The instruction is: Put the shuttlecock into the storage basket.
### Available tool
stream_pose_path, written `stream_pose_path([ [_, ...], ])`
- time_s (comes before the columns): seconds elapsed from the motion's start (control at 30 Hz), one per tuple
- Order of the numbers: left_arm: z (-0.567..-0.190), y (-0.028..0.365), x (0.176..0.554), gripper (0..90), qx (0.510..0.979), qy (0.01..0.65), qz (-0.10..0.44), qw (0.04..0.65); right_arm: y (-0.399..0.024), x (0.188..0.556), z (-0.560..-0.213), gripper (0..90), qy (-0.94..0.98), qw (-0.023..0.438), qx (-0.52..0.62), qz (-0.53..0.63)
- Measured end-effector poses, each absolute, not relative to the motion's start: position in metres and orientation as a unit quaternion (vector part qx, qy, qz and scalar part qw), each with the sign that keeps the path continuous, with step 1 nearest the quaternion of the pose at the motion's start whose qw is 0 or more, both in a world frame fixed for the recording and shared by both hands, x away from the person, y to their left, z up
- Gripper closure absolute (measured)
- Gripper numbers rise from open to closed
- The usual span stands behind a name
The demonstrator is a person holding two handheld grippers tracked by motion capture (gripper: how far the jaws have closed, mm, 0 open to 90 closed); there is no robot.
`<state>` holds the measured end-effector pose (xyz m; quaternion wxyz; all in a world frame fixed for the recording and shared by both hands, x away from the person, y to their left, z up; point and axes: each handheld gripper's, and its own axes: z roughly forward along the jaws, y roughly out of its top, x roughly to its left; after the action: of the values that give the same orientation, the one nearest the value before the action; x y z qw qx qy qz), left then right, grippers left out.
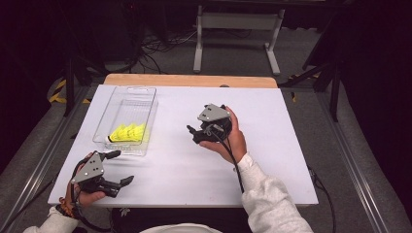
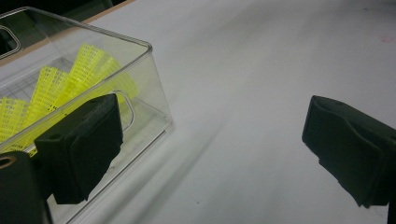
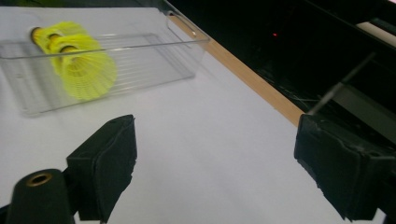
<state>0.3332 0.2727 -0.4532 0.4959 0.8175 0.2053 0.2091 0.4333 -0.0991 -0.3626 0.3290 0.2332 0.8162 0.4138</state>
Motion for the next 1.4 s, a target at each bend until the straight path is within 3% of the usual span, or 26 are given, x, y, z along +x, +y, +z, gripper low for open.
stream_pose_path([
  [1.4, -0.453, 0.273, 0.332, 6.1, 0.815, 0.209, 0.214, 0.496, -0.157, 0.404, -0.369, 10.2, 0.812, 0.365, 0.245, 0.383],
])
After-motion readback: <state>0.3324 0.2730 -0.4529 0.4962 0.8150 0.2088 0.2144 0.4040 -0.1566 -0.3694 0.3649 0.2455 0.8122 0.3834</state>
